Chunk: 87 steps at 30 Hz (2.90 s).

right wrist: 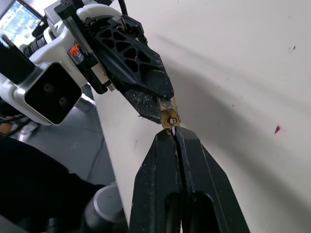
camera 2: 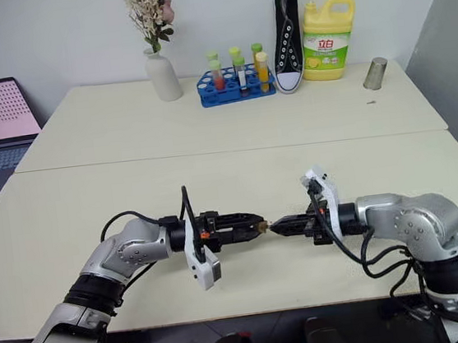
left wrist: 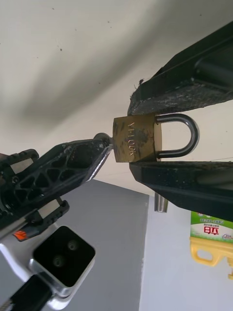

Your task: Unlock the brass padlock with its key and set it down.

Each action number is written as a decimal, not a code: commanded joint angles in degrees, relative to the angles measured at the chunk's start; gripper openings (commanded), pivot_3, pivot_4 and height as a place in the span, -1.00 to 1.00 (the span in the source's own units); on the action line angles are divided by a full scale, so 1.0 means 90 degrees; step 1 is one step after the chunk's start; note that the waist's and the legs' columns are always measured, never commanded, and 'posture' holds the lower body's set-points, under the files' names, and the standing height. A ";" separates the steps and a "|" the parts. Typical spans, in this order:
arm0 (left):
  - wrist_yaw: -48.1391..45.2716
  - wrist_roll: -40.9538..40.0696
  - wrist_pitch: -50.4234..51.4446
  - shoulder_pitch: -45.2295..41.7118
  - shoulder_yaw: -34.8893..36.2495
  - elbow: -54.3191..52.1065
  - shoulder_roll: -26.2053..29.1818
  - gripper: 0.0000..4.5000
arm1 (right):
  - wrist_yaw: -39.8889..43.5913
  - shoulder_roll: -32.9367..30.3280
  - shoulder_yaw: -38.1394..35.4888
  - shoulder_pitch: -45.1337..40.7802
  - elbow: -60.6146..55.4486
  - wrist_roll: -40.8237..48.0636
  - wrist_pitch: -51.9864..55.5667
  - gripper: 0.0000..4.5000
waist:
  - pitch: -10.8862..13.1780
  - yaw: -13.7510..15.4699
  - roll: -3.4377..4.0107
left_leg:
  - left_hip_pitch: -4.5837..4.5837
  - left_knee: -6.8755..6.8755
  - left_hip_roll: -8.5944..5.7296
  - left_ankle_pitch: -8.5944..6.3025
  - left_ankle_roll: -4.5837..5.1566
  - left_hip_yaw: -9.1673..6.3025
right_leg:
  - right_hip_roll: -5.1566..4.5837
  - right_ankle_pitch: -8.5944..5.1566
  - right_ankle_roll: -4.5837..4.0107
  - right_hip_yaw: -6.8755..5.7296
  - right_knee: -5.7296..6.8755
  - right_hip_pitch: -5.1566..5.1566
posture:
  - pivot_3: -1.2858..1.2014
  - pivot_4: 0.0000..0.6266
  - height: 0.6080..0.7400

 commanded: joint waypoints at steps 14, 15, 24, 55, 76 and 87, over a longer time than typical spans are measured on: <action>0.0706 0.0545 -0.0006 0.0143 0.0045 -0.0396 0.0014 -0.57 | -0.1535 0.0781 -0.0953 -0.0698 0.1079 0.1767 0.1784 -1.00 | 0.0000 -0.0008 0.0001 | -0.0005 -0.0002 -0.0001 -0.0001 0.0001 -0.0002 | -0.0007 0.0000 0.0000 0.0000 0.0001 -0.0002 | 0.03 -0.52 1.00; 0.0725 0.0567 -0.0010 0.0140 0.0038 -0.0397 0.0022 -0.57 | -0.1609 0.0776 -0.0954 -0.0708 0.1113 0.1851 0.1784 -1.00 | 0.0000 -0.0009 0.0001 | -0.0005 -0.0003 -0.0001 -0.0001 0.0001 -0.0002 | -0.0007 0.0000 0.0000 0.0000 0.0001 -0.0002 | 0.03 -0.52 1.00; 0.0822 0.0565 0.0055 0.0164 0.0003 -0.0391 0.0029 -0.57 | -0.2096 0.0756 -0.0893 -0.0698 0.1047 0.2190 0.1784 -1.00 | 0.0000 -0.0010 0.0001 | -0.0005 -0.0003 -0.0001 -0.0001 0.0001 -0.0001 | -0.0007 0.0000 0.0000 0.0000 0.0000 -0.0002 | 0.03 -0.52 1.00; 0.0823 0.0140 0.0434 0.0045 -0.0079 -0.0295 0.0089 -0.57 | -0.0135 0.0031 0.0557 0.0263 -0.0578 -0.0615 -0.1801 1.00 | 0.0001 0.0009 0.0002 | -0.0009 -0.0003 -0.0005 -0.0001 0.0001 0.0002 | -0.0008 -0.0001 0.0002 -0.0005 -0.0004 -0.0006 | 0.03 -0.52 1.00; 0.0781 0.0085 0.0471 0.0067 -0.0075 -0.0298 0.0079 -0.57 | 0.0067 0.0222 0.0747 0.0161 -0.0408 -0.1000 -0.1849 -0.53 | 0.0001 0.0001 0.0002 | -0.0007 -0.0004 -0.0002 -0.0001 0.0001 -0.0001 | -0.0005 -0.0001 0.0002 -0.0006 -0.0002 -0.0006 | 0.03 -0.52 1.00; 0.0491 -0.0304 0.0727 0.0113 -0.0247 -0.0142 0.0053 -0.57 | 0.0328 0.0208 0.0803 0.0135 -0.0413 -0.1067 -0.1856 -0.94 | 0.0001 0.0001 0.0002 | -0.0006 -0.0004 -0.0002 -0.0001 0.0001 -0.0002 | -0.0005 -0.0001 0.0002 -0.0007 -0.0002 -0.0006 | 0.03 -0.52 1.00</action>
